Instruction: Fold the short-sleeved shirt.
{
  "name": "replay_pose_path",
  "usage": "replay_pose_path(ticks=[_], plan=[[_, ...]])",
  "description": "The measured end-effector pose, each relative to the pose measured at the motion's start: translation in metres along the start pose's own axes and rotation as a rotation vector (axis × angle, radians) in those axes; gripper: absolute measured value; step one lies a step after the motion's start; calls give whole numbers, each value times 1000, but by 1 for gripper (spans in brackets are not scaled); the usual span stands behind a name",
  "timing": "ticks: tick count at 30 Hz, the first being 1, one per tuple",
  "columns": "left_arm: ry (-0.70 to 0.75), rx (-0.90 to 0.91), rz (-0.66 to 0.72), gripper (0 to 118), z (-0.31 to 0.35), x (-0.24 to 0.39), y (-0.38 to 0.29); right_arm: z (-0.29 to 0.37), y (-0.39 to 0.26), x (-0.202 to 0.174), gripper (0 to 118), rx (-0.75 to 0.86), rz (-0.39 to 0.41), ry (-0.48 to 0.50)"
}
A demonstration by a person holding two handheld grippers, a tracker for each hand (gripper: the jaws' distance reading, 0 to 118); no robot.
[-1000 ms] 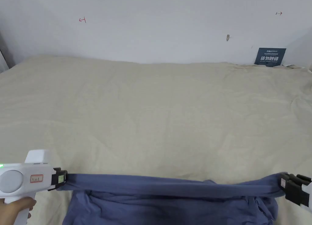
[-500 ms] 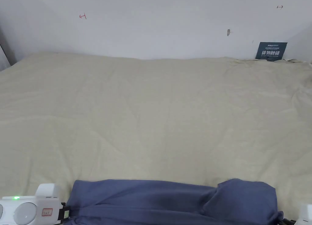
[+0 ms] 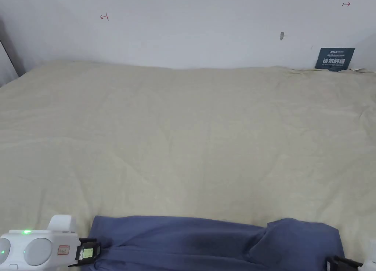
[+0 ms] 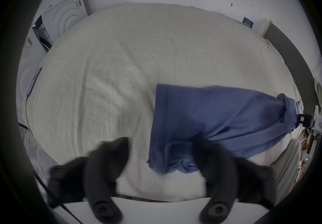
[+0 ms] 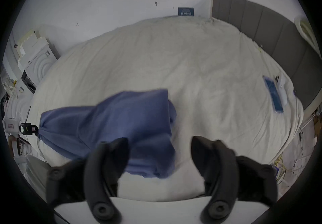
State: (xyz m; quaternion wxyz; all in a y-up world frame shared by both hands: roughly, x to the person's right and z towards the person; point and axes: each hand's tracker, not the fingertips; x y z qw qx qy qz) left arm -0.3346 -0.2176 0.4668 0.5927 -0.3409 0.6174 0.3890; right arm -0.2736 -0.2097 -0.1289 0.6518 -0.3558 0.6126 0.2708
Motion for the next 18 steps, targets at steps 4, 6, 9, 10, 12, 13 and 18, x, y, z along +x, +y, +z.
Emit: replay_pose_path(ticks=[4, 6, 9, 10, 12, 13, 18], plan=[[-17, 113, 18, 114, 26, 6, 15, 25, 25, -8, 91, 137, -3, 20], [-18, 163, 10, 114, 39, 11, 25, 38, 38, -14, 93, 213, 0, 24], [-15, 270, -12, 114, 60, 21, 39, 55, 56, -26, 102, 325, 22, 17], [-10, 306, -14, 114, 67, 25, 44, 60, 61, -31, 105, 363, 38, 10], [-14, 365, 6, 114, 77, 28, 51, 73, 68, -47, 107, 421, 47, -2], [-38, 390, 22, 114, 83, 31, 56, 77, 71, -51, 106, 450, 54, -4], [-41, 573, 3, 104, 104, 47, 62, 93, 79, -74, 101, 572, 70, -42]])
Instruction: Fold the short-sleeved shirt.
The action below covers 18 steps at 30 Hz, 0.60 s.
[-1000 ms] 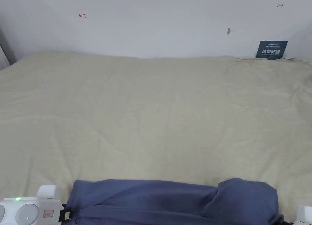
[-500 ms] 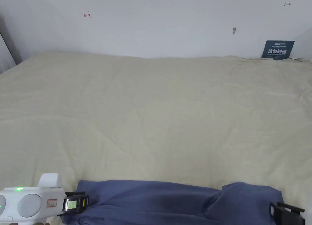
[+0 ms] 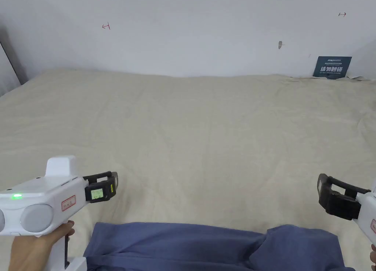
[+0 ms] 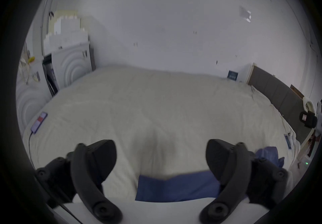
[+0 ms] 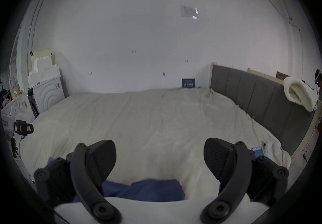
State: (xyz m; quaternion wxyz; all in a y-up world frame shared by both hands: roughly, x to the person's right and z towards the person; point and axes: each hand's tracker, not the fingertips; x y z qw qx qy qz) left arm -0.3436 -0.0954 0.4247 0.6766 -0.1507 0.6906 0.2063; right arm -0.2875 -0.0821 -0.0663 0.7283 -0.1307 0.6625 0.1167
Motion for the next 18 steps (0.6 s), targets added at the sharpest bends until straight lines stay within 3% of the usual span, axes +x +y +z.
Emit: replay_pose_path(ticks=[2, 9, 12, 18], plan=[[8, 79, -18, 82, 5, 7, -1, 3, 4, -6, 87, 36, -2, -8], [8, 171, -36, 15, 1, 12, -15, 3, 0, -15, 4, 112, 10, -48], [4, 175, -38, 0, -1, 12, -21, 1, -5, -16, 0, 124, 11, -54], [9, 168, -54, 0, -3, 12, -28, -4, -12, -12, 0, 141, 24, -69]])
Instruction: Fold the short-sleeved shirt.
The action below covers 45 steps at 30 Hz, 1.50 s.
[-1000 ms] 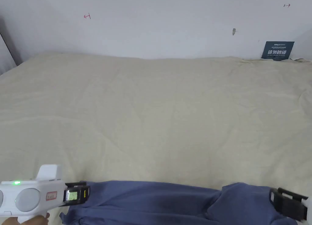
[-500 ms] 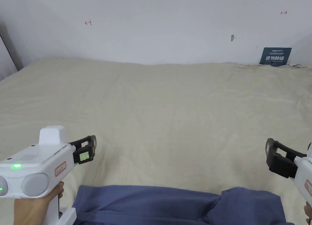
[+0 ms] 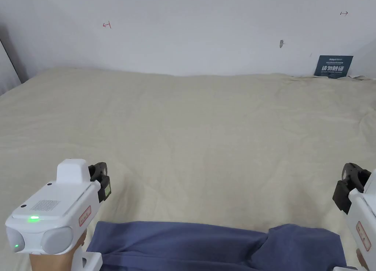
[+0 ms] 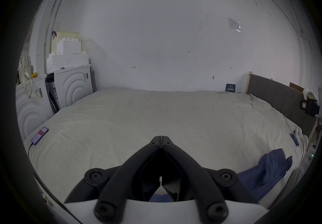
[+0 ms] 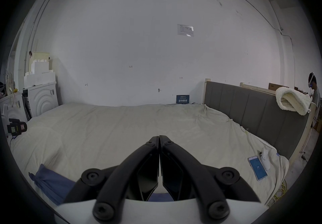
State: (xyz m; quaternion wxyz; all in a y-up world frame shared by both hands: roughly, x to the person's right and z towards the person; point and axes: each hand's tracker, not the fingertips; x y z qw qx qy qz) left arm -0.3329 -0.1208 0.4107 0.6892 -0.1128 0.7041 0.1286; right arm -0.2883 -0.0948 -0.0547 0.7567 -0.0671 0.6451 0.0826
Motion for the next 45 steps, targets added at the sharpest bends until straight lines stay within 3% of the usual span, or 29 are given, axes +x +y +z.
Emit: replay_pose_path(ticks=[4, 12, 17, 25, 31, 33, 34, 45], plan=[[-37, -65, 48, 0, -3, -9, 3, -2, 0, 3, 0, -8, -6, 3], [-264, -454, 270, 0, -33, -68, 3, 0, 1, 0, 0, -26, 3, 14], [-370, -611, 336, 0, -42, -89, -11, 0, 1, -3, 0, -40, 1, 18], [-411, -716, 406, 0, -60, -112, -41, 0, -2, -5, 0, -61, 6, 21], [-384, -766, 419, 34, -71, -114, -58, -2, -4, -5, 0, -78, 9, 23], [-368, -804, 415, 64, -77, -113, -63, -2, -5, -5, 0, -83, 11, 25], [-357, -820, 405, 67, -80, -112, -65, -3, -6, -5, 0, -87, 10, 26], [-314, -878, 357, 67, -104, -115, -87, -4, -12, -1, 0, -112, -4, 25]])
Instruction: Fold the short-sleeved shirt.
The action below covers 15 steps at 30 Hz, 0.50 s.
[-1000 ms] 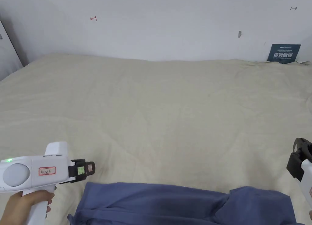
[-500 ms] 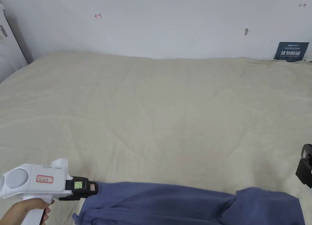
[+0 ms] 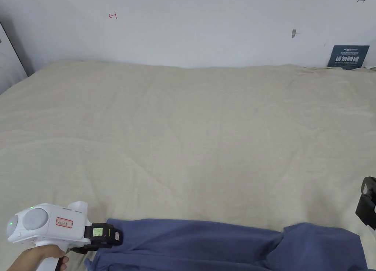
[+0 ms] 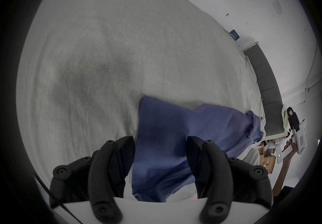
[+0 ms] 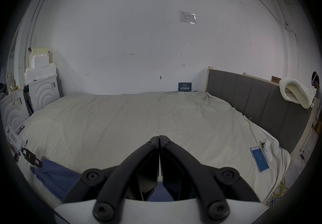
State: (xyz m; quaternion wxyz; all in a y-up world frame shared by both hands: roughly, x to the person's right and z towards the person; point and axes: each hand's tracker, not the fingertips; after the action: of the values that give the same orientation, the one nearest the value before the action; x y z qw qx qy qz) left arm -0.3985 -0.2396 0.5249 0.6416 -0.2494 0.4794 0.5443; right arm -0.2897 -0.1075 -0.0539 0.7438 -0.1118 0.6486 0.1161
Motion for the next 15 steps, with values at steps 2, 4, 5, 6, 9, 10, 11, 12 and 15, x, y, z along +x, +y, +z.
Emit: replay_pose_path(ticks=[2, 4, 5, 6, 9, 10, 11, 12, 15], plan=[[7, -4, -7, 65, -1, -3, 2, 0, 0, 1, 0, -2, -1, 1], [10, -2, -6, 54, 0, 1, 0, -1, -1, 2, 0, -1, -6, 1], [30, 1, -11, 47, 0, 6, -2, -1, -1, 2, 0, -3, -7, 1], [44, 6, -33, 39, 0, 9, -3, -1, -1, 2, 0, -4, -7, 2], [54, -6, -74, 25, -3, 23, -8, -1, -1, 2, 0, -8, -13, 7], [66, -11, -107, 21, -4, 28, -9, -1, -2, 2, 0, -8, -15, 8], [90, -12, -136, 14, -6, 33, -10, -1, -2, 2, 0, -9, -15, 8], [100, -11, -140, 7, -7, 29, -5, -1, -2, 2, 0, -10, -15, 10], [88, -11, -145, 6, -5, 33, -2, -1, -2, 4, 0, -13, -21, 13]])
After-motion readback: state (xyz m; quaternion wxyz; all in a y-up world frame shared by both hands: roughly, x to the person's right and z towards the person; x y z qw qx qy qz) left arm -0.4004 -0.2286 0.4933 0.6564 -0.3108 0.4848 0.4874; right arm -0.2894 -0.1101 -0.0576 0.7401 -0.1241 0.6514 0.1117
